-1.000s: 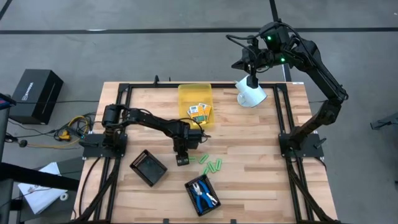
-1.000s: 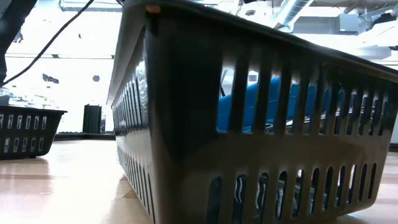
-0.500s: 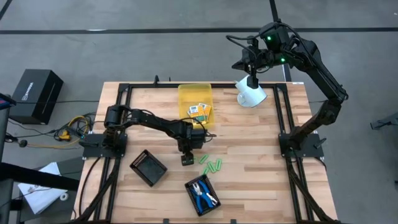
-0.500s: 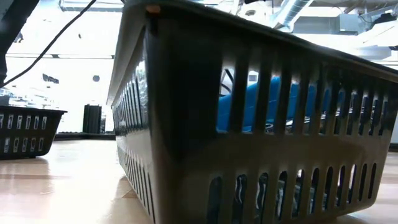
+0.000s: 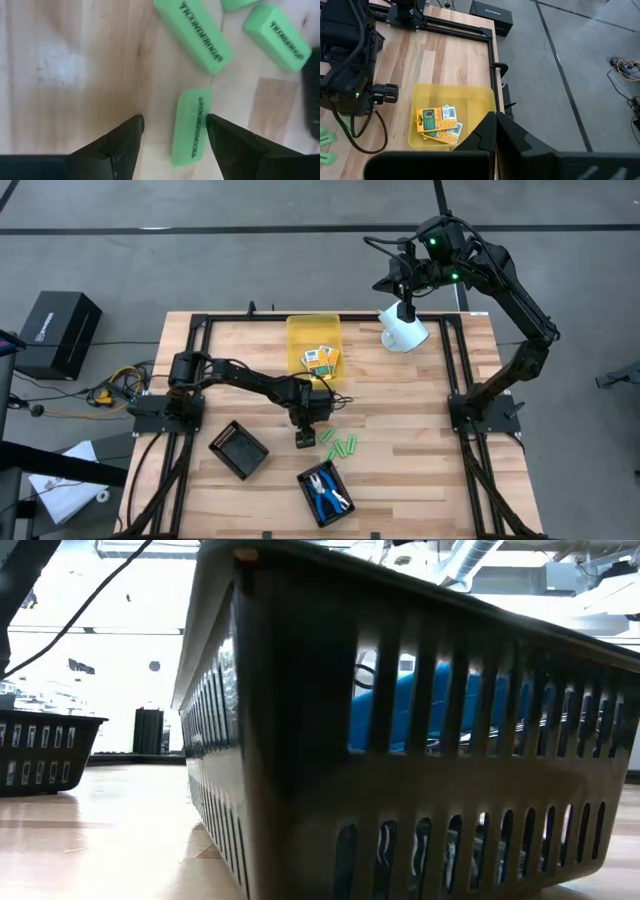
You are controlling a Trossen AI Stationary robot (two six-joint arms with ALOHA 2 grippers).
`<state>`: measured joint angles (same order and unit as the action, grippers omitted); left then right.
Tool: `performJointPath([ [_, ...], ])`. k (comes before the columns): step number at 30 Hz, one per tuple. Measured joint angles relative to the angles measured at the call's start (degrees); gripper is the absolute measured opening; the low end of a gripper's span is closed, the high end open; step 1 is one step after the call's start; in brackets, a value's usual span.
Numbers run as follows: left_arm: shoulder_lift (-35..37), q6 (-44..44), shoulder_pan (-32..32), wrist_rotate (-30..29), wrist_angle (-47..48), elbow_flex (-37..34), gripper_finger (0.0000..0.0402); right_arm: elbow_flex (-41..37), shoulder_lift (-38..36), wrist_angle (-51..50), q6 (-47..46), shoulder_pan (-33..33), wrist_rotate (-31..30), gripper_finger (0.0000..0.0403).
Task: Pick & Place School Supplies
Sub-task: Put the green eraser into the left black bin
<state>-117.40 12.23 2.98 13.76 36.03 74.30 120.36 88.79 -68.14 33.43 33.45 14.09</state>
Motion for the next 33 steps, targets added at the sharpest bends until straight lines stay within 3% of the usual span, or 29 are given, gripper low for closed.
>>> performJointPath([
  [13,-1.73,0.81,0.40,4.46,-0.90,0.26,0.0217,0.00,0.00,-0.15,-0.02,0.00,0.02,0.0000],
  [22,-2.11,-3.17,0.38,1.56,-0.90,0.20,0.0191,0.00,0.02,-0.43,0.02,0.00,0.00,0.0000],
  [33,-0.97,-3.38,0.60,1.92,-7.34,-3.85,0.0146,0.00,0.01,-0.98,0.05,0.00,0.00,0.0000],
])
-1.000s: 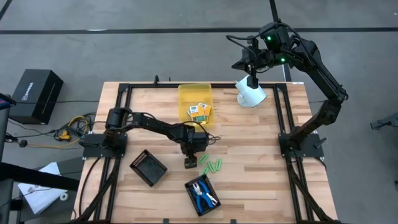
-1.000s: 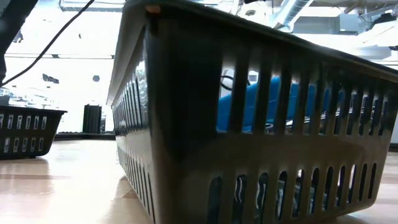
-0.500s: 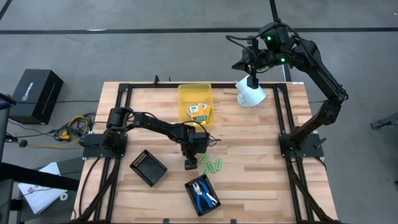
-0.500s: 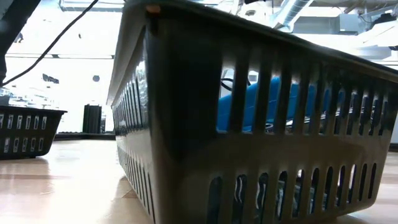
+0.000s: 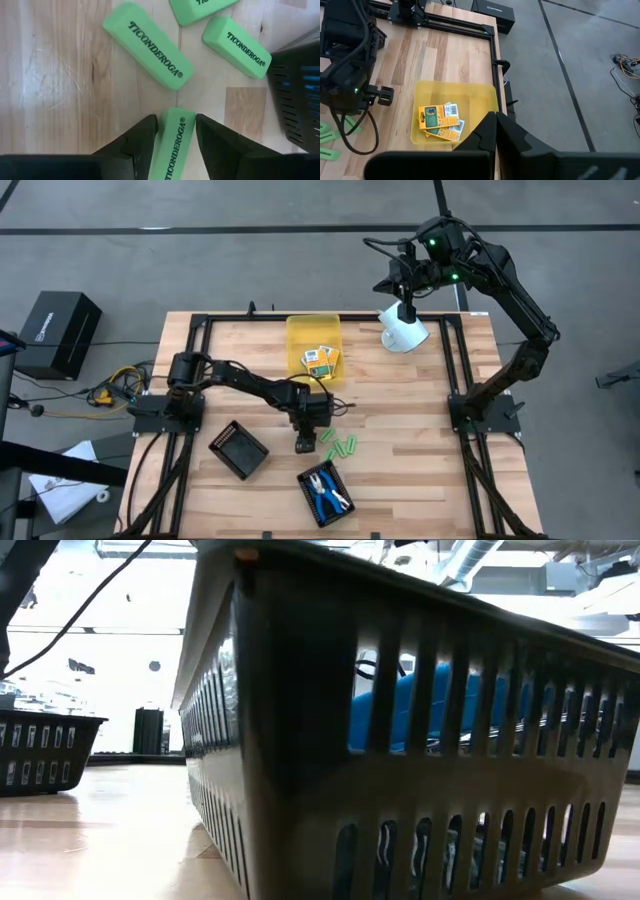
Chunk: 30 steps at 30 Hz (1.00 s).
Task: Pick & Place School Supplies
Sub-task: Put the green eraser into the left black bin
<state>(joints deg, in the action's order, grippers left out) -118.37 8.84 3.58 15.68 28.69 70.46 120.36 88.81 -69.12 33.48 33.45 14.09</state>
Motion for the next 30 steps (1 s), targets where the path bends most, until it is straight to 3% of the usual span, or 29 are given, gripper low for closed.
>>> performJointPath([
  [10,0.00,-2.23,1.15,-1.81,-0.79,0.00,0.0146,-0.02,0.00,-1.71,0.01,0.11,-0.40,0.0000],
  [14,0.00,-3.45,0.86,-2.17,-1.00,-0.01,0.0114,-0.02,-0.01,-2.21,0.15,0.23,-0.55,0.0000],
  [20,0.00,-5.20,0.91,-2.09,-2.01,-0.02,0.0020,-0.02,0.01,-2.43,0.15,1.52,-0.62,0.0000],
  [30,-0.09,-4.99,0.34,-1.99,-3.09,-0.09,0.0005,-0.02,0.01,-1.97,0.15,2.36,-0.62,0.0000],
])
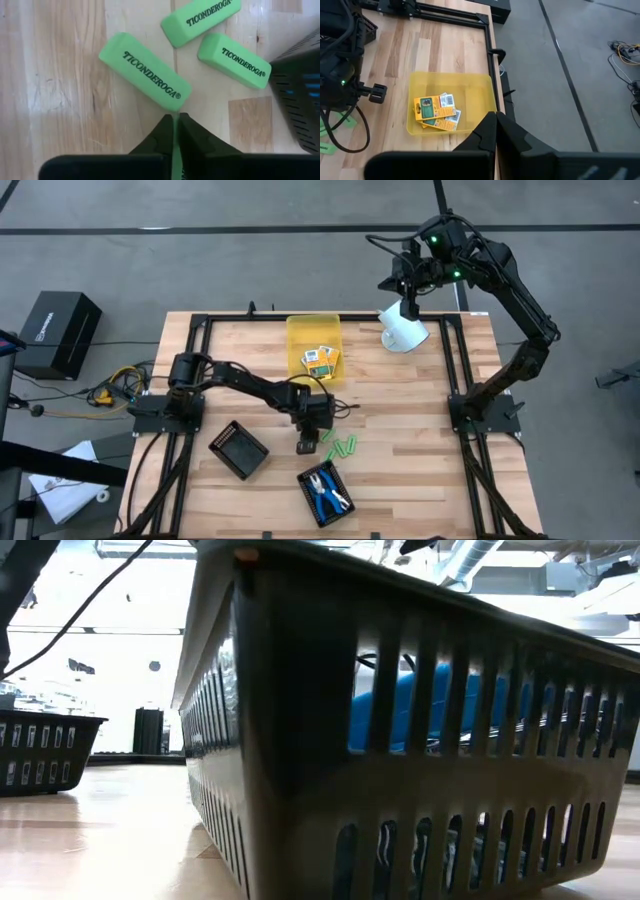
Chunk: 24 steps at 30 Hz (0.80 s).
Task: Pick & Place School Supplies
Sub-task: Put the green eraser into the left black bin
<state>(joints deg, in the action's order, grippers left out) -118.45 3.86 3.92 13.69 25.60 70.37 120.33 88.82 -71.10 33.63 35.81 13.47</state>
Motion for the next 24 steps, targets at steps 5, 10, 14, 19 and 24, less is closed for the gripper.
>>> performJointPath([
  [5,0.17,0.79,-1.90,0.26,-0.40,-0.10,0.0003,0.00,0.00,1.77,0.00,0.00,0.00,0.0000],
  [10,4.33,3.89,-4.07,-2.00,2.71,-1.06,0.0003,0.00,0.00,5.24,-0.04,-0.02,0.06,0.0000],
  [14,7.11,3.59,-4.40,-7.46,7.61,-1.41,0.0003,0.00,0.00,7.79,-0.20,-0.07,0.13,0.0000],
  [19,11.31,3.76,-5.35,-9.01,11.07,-1.41,0.0003,1.93,0.00,10.01,-2.30,-0.39,0.20,0.0000],
  [24,15.66,4.82,-6.36,-10.45,11.22,-1.27,0.0002,5.68,0.05,10.82,-4.60,-1.42,0.36,0.0000],
])
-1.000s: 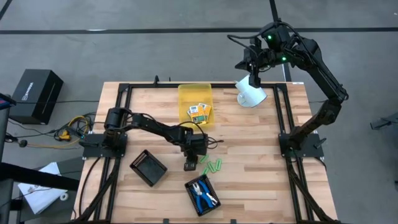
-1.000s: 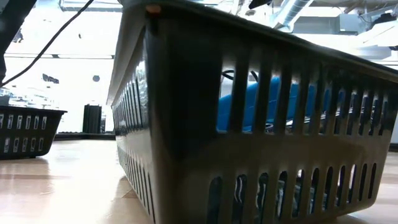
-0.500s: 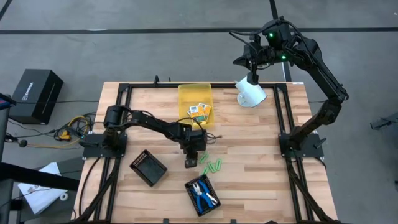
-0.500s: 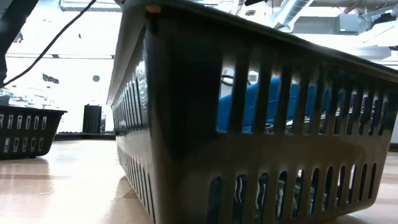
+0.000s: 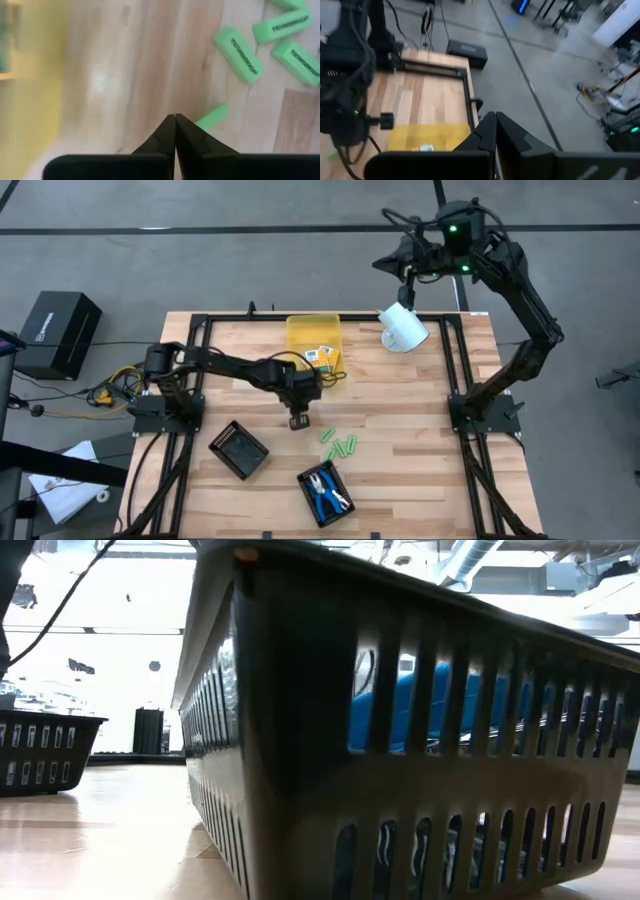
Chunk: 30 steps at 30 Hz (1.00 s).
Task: Pick & Place School Supplies
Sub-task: Put the green eraser into the left black bin
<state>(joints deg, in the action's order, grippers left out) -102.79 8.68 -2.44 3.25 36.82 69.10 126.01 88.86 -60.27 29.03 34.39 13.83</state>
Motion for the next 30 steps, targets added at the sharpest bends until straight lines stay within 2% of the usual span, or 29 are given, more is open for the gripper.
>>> performJointPath([
  [8,4.88,-4.11,-2.15,-1.47,0.22,0.08,0.0008,3.59,-0.07,-0.03,-5.12,-0.26,0.03,0.0000],
  [11,6.02,-5.31,-3.16,1.18,0.43,0.11,0.0032,3.59,-0.05,-0.24,-6.39,-0.31,-0.05,0.0001],
  [15,8.45,-6.04,-3.76,6.09,4.29,0.13,0.0087,3.57,-0.04,-0.37,-10.29,-0.26,-0.12,0.0019],
  [18,10.27,-11.66,-3.10,6.37,6.27,0.14,0.0134,4.08,0.00,-0.74,-12.31,-0.26,-0.14,0.0048],
  [23,10.66,-24.84,-0.97,10.13,10.68,0.22,0.0198,7.86,-0.14,-0.33,-12.60,-0.92,-0.16,0.0089],
  [25,10.00,-31.24,0.10,10.03,12.52,0.22,0.0213,8.64,-0.14,-0.32,-12.60,-1.64,-0.17,0.0101],
  [30,6.90,-40.26,1.38,4.14,12.80,0.22,0.0221,8.97,-0.05,-0.41,-14.65,-3.36,-0.36,0.0120],
])
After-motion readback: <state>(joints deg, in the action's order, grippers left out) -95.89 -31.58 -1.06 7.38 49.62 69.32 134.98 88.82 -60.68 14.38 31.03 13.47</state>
